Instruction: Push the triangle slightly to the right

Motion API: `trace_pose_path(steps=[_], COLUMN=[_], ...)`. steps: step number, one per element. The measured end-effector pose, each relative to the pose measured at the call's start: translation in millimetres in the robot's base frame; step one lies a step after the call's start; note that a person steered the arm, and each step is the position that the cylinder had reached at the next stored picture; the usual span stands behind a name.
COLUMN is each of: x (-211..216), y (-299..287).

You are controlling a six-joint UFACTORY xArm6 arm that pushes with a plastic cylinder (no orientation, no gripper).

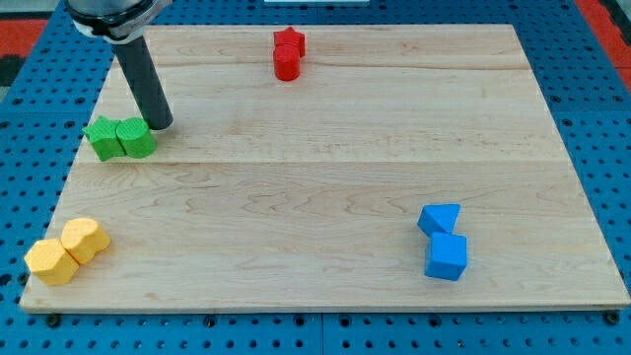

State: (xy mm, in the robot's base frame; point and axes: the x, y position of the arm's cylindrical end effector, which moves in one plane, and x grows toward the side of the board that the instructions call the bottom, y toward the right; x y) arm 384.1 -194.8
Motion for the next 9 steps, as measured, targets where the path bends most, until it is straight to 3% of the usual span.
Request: trace_pose_path(steps=[1,2,3,4,5,6,9], x=[0,-52,-38,33,111,147,144], y=[9,103,230,322,350,378,340])
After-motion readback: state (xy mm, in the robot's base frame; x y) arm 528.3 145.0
